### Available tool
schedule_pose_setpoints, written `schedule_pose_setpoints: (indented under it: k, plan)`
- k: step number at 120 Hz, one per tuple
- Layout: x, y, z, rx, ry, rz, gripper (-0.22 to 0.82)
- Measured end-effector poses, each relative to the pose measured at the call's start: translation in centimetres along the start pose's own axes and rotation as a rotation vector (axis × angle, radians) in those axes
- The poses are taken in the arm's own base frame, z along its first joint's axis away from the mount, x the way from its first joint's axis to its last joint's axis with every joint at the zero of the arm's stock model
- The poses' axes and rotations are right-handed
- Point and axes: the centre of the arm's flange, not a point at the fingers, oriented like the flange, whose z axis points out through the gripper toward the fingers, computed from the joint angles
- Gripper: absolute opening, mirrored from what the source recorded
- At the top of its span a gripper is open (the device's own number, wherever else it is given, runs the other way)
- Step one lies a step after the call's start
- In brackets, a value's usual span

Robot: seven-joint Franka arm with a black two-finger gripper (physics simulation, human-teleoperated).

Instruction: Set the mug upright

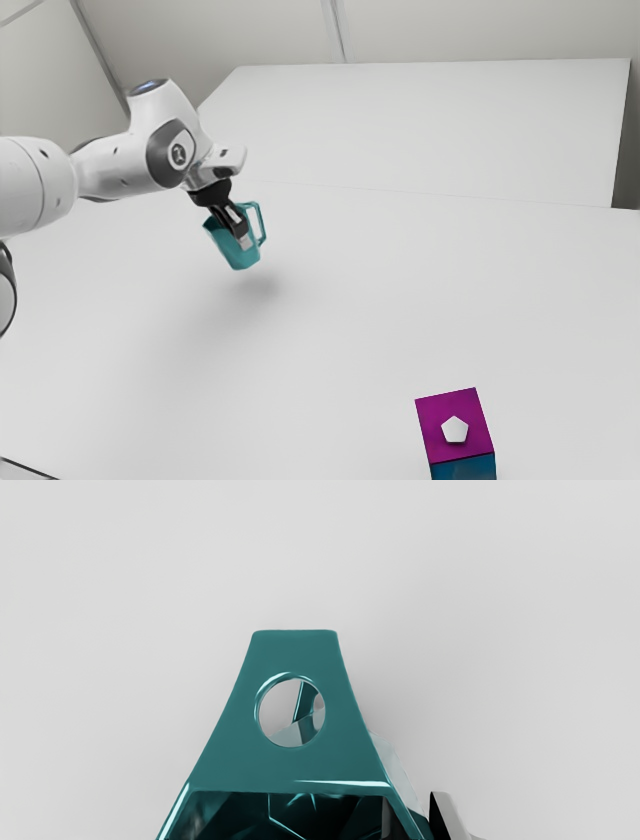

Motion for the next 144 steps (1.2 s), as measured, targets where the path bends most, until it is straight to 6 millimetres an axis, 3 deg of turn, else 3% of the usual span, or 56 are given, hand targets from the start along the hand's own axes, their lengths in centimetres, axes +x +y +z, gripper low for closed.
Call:
schedule_pose_setpoints:
  k: [28, 62, 108, 144]
  plan:
    - [-1.2, 2.4, 3.3, 0.084, -0.049, 0.03, -0.17]
    - [-1.1, 3.8, 4.9, 0.159, -0.02, 0.038, -0.16]
    - [-1.5, 4.0, 7.5, 0.201, 0.002, 0.014, -0.16]
    - [-1.2, 4.2, 7.5, 0.212, 0.028, -0.002, -0.15]
